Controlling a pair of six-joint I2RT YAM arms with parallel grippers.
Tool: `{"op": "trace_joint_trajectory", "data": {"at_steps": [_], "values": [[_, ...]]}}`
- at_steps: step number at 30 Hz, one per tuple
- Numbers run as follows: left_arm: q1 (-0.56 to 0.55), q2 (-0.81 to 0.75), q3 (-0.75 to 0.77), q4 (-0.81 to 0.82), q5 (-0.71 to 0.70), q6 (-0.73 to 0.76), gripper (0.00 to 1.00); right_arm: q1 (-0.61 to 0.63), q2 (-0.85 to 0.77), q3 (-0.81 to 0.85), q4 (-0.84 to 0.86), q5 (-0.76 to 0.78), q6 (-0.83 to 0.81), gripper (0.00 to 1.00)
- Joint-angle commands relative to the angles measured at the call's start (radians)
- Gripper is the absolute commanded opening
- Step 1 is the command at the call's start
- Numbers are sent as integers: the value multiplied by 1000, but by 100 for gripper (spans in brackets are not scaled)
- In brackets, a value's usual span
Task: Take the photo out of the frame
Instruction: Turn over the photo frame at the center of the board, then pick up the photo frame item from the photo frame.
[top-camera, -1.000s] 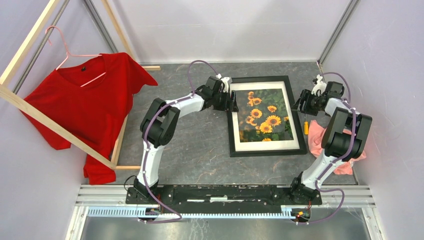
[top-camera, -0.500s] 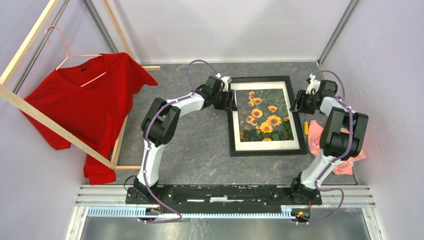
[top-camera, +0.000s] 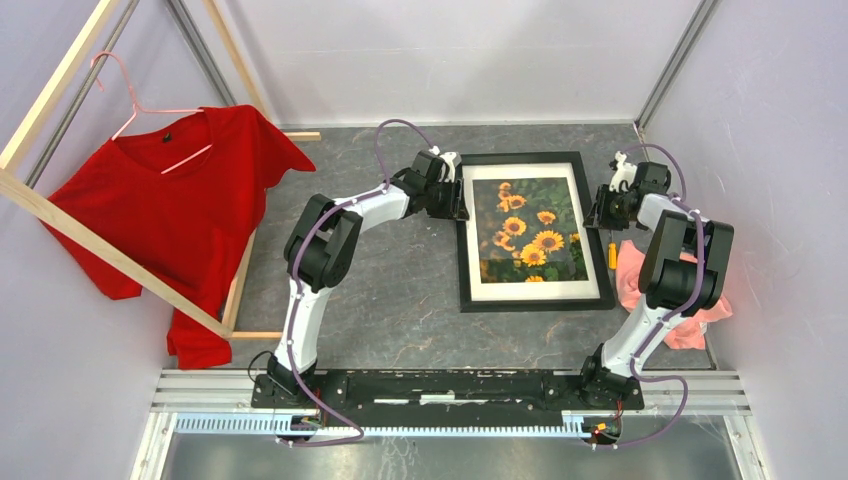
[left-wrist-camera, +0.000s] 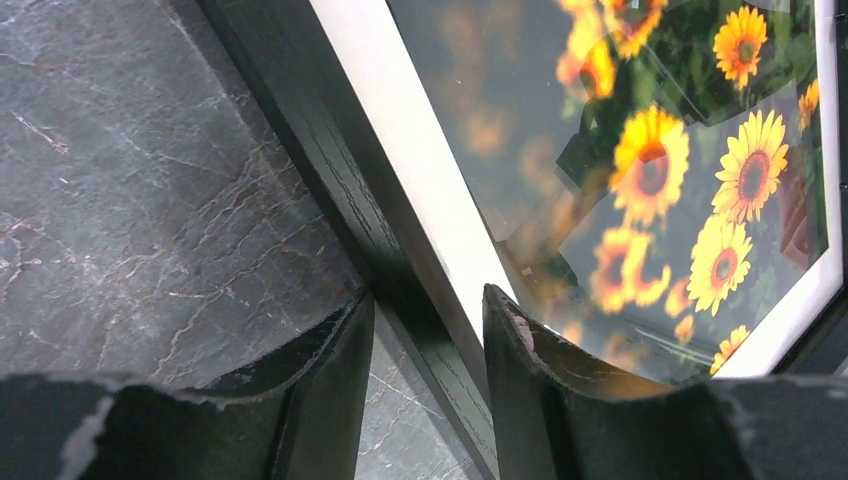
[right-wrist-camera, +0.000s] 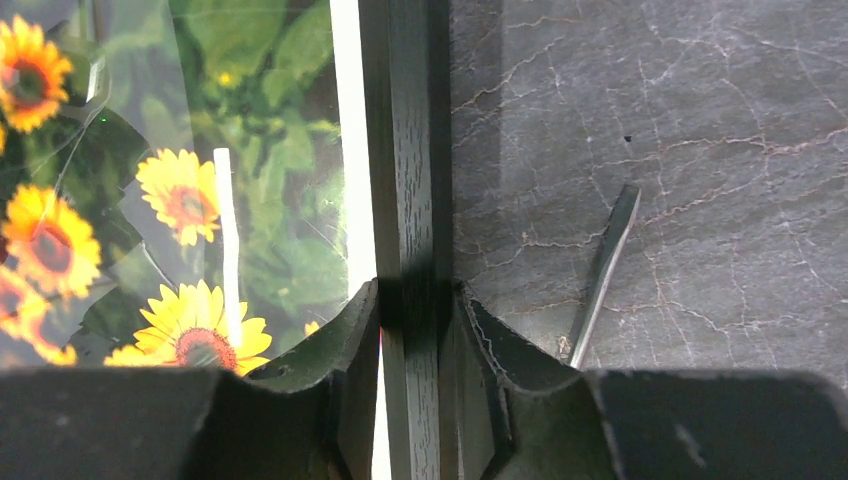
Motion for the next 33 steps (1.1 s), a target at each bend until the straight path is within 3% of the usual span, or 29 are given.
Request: {"op": "trace_joint_trajectory", "data": {"at_steps": [1, 7, 13, 17, 19, 22, 33], "values": [[-13, 86, -3, -120, -44, -36, 52, 15, -2, 19, 17, -18, -6, 31], [-23, 74, 2, -171, -135, -13, 59, 24, -29, 16, 21, -31, -5, 26], [-51, 123, 78, -271, -260, 31, 56, 32, -66, 11, 26, -41, 0, 25], [-57, 148, 99, -297, -262, 43, 31, 36, -90, 8, 30, -52, 0, 17], [-57, 154, 107, -306, -258, 44, 15, 37, -97, 9, 29, -59, -1, 7], [-57, 154, 114, -309, -245, 42, 3, 41, -109, 11, 23, -70, 0, 3], [-43, -20, 93, -313, -198, 39, 2, 139, -236, 44, -10, -30, 29, 3]]}}
